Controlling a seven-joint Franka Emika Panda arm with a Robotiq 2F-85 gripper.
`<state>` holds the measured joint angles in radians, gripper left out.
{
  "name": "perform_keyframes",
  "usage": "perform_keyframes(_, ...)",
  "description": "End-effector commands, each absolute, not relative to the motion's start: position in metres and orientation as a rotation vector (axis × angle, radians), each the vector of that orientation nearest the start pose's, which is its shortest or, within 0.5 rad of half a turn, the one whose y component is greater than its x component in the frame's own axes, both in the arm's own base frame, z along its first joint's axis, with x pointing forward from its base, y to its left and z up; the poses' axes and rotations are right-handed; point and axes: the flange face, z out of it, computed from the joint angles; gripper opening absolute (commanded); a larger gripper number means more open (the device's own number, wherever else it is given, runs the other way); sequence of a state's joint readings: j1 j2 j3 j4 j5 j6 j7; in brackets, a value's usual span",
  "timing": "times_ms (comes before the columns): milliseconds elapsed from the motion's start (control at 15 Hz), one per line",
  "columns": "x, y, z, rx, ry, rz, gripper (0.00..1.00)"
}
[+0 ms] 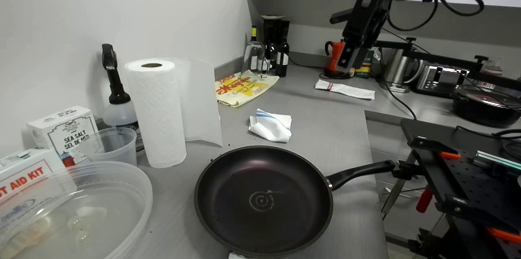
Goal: Use the right white towel to wipe the pan
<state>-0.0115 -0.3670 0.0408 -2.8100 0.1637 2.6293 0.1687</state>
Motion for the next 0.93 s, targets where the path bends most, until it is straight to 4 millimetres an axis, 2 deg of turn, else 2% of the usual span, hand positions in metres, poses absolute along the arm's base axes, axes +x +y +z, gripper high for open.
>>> perform_keyframes(0, 0.402, -0.002, 0.284, -3.032, 0.551, -0.276, 1.00)
perform_keyframes(400, 0.443, -0.029, 0.232, -3.052, 0.722, -0.325, 1.00)
perform_keyframes(867, 0.508, -0.070, 0.194, -3.101, 0.913, -0.366, 1.00)
